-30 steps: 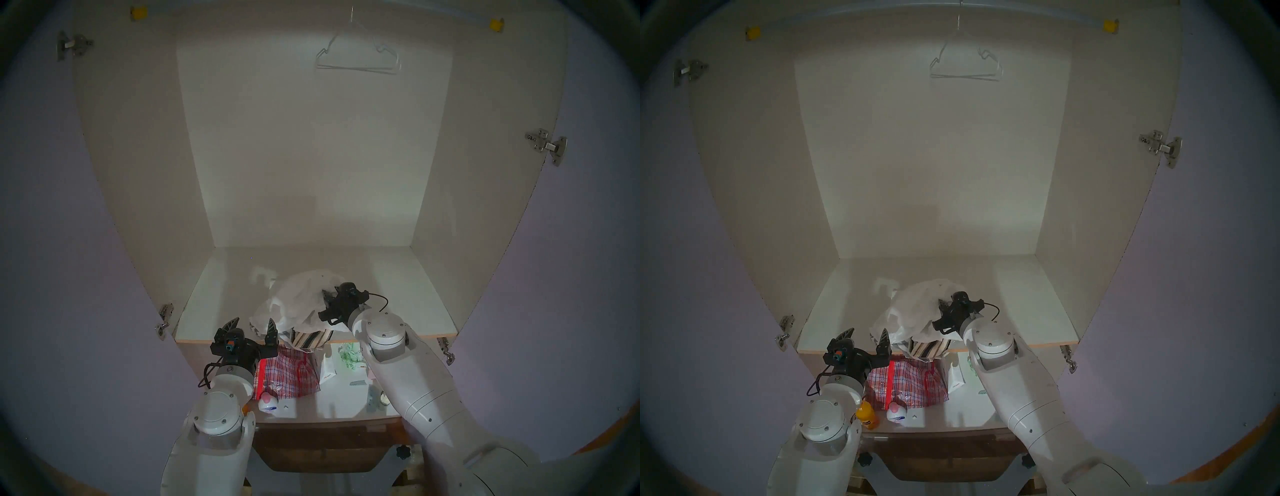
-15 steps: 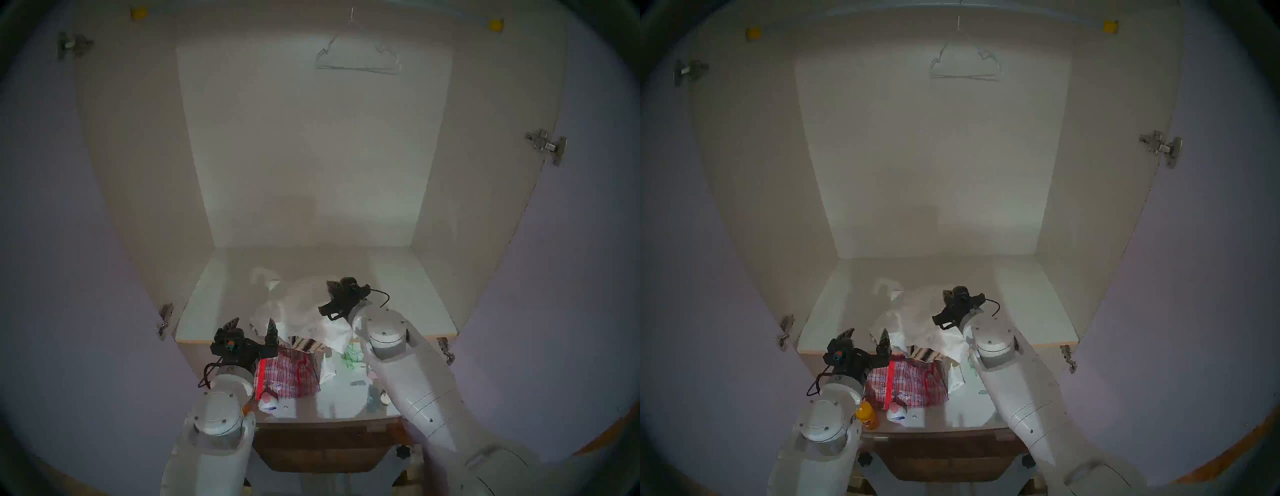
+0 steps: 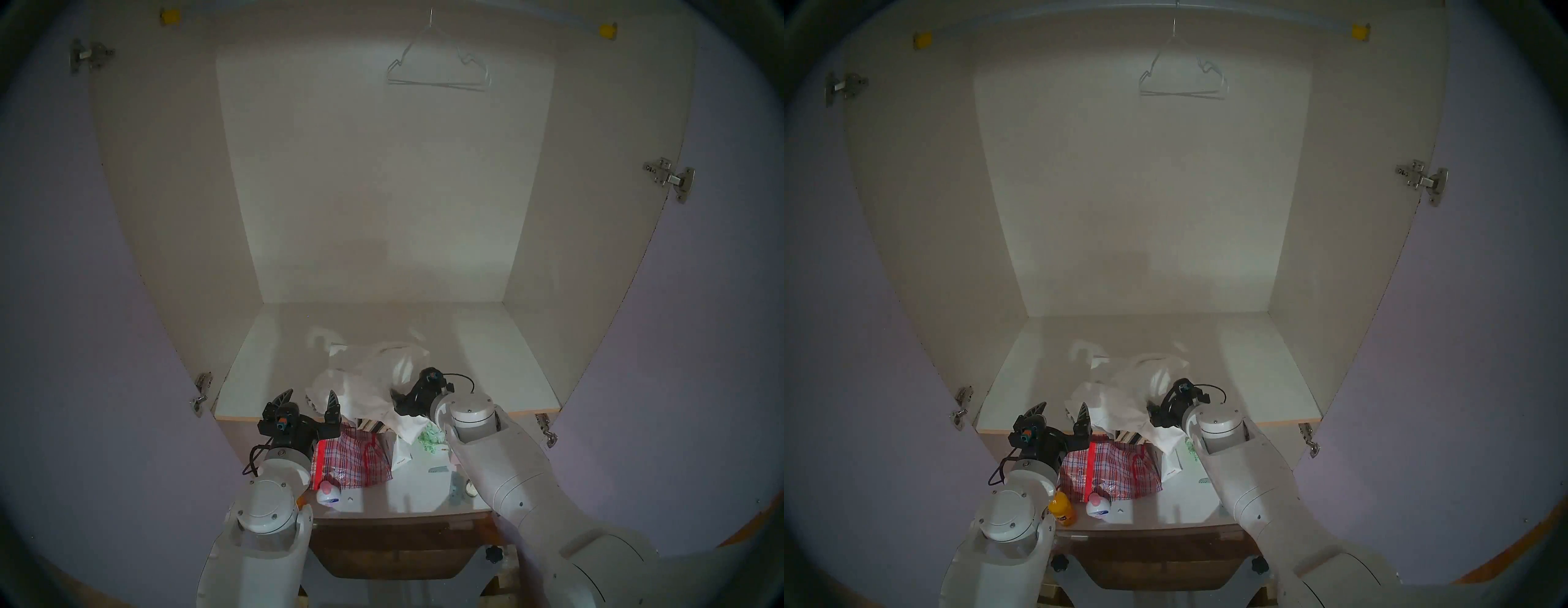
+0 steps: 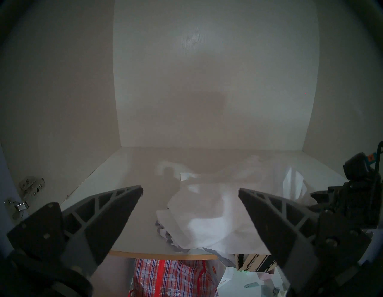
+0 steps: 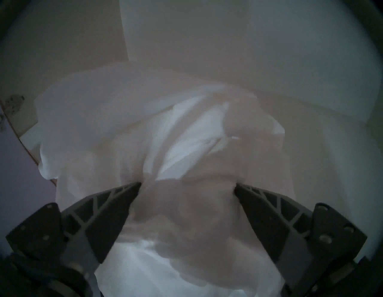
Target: Sort tops into two piles: light colors and dark colors
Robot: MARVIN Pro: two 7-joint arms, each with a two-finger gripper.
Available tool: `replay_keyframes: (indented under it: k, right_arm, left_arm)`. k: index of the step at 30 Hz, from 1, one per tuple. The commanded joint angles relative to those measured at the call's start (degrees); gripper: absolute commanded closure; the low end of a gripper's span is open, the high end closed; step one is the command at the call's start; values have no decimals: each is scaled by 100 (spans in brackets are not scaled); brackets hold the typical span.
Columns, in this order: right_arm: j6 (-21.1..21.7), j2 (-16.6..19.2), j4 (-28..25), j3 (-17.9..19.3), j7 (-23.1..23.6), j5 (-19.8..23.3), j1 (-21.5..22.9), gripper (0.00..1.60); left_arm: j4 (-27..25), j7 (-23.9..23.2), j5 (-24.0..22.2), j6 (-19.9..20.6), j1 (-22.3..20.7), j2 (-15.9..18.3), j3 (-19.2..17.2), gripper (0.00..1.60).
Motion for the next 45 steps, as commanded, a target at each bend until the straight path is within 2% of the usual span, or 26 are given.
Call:
replay_keyframes:
  k: [1, 3, 4, 9, 10, 11, 12, 22, 24, 30, 33, 34, 36, 45]
  right_arm:
    - [-529, -48, -512, -61, -6, -53, 31, 160]
    - [-720, 1, -755, -98, -39, -101, -48, 159]
    - [-755, 7, -856, -91, -55, -104, -79, 154]
    - [-770, 32, -1296, -20, -52, -60, -171, 158]
    - [-751, 35, -1427, 0, -85, -68, -202, 147]
    - [-737, 21, -1477, 19, -97, -51, -193, 144]
    - [-701, 28, -1596, 32, -115, -52, -228, 160]
    - [-709, -80, -2043, 232, -580, -151, -20, 160]
    - [-696, -95, -2044, 273, -627, -155, 40, 160]
    - [-675, -173, -1805, 754, -1026, -149, 615, 160]
    - [-707, -172, -1699, 905, -1179, -224, 767, 160]
    - [-651, -154, -1540, 1097, -1338, -243, 925, 160]
    - [-665, -107, -1324, 1221, -1450, -273, 1059, 160]
    - [-931, 80, -570, 1799, -1817, -453, 1349, 160]
  left_arm:
    - [-146, -22, -10, -35, -46, 0, 14, 0]
    - [-145, -21, -9, -35, -47, -1, 14, 0]
    - [-144, -21, -9, -36, -47, -1, 15, 0]
    - [-142, -19, -9, -36, -49, -1, 15, 0]
    - [-142, -19, -9, -36, -49, -1, 15, 0]
    - [-140, -18, -8, -36, -49, -1, 15, 0]
    - [-142, -19, -9, -36, -49, -1, 15, 0]
    - [-135, -15, -7, -37, -52, -1, 16, 0]
    - [-134, -15, -7, -37, -53, -1, 16, 0]
    - [-137, -15, -8, -38, -51, 0, 16, 0]
    - [-144, -18, -10, -37, -48, 1, 16, 0]
    - [-147, -19, -11, -36, -46, 2, 16, 0]
    - [-151, -22, -13, -34, -44, 2, 16, 0]
    - [-152, -21, -13, -33, -43, 3, 16, 0]
